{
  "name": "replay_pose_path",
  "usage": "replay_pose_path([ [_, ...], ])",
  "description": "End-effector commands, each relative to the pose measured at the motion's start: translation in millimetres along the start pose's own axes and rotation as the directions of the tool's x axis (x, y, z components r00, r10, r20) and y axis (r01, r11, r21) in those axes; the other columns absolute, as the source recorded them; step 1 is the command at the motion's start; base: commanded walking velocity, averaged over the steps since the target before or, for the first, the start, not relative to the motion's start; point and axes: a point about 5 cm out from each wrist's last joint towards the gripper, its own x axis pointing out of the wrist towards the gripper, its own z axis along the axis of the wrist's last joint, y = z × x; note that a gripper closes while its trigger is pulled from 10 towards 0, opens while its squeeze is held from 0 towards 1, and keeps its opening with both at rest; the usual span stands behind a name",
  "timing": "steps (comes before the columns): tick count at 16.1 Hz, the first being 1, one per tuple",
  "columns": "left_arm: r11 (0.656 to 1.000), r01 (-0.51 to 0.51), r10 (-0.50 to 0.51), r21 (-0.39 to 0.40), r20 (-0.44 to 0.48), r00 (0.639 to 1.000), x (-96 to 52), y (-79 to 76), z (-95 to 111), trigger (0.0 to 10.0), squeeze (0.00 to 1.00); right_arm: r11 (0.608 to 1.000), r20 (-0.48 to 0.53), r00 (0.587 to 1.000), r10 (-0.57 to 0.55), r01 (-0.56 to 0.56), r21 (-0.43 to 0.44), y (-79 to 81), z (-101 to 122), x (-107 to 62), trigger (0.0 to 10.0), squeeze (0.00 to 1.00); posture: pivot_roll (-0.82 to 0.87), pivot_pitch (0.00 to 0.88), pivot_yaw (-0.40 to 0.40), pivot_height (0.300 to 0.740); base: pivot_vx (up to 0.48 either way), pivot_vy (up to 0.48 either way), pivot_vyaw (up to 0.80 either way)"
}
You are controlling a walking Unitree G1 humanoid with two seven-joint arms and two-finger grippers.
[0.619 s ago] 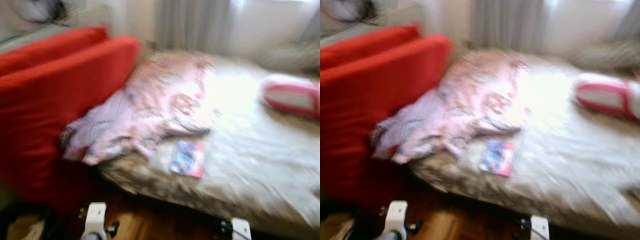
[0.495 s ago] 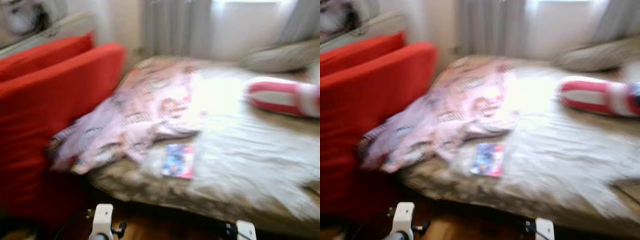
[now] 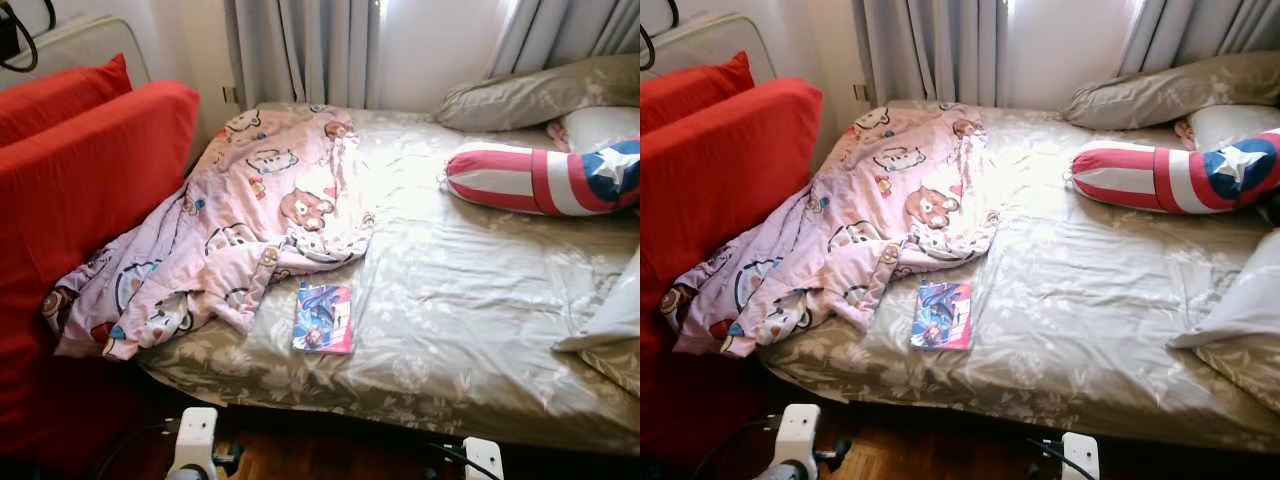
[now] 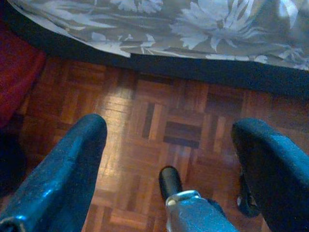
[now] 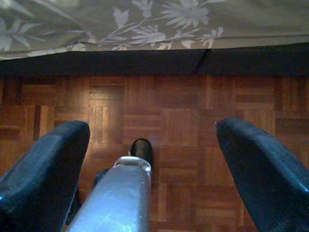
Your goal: Clean up the room
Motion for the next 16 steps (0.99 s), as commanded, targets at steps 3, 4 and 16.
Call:
replay_pose_path([
  [3, 1.000, 0.012, -0.012, 0.000, -0.036, 0.999, -1.5, -3.5, -9, 10.0, 0.00, 1.000, -0.015, 1.000, -0.011, 0.011, 0.002, -8.2, -2, -1.9, 10.0, 0.00, 0.05, 0.006, -0.015, 0.740, 0.000, -0.480, -0.66],
  [4, 1.000, 0.011, -0.011, 0.000, -0.041, 0.999, -1.7, -3.6, -10, 10.0, 0.00, 1.000, -0.018, 1.000, -0.010, 0.010, -0.006, -8.0, -2, -1.9, 10.0, 0.00, 0.05, 0.006, -0.016, 0.740, 0.000, -0.480, -0.75],
  [16, 1.000, 0.008, -0.008, -0.001, -0.059, 0.998, -3.0, -0.4, -14, 10.0, 0.00, 1.000, -0.001, 1.000, -0.017, 0.017, -0.002, -10.0, -2, -2.5, 10.0, 0.00, 0.05, 0.014, -0.009, 0.740, 0.000, -0.480, -0.06],
])
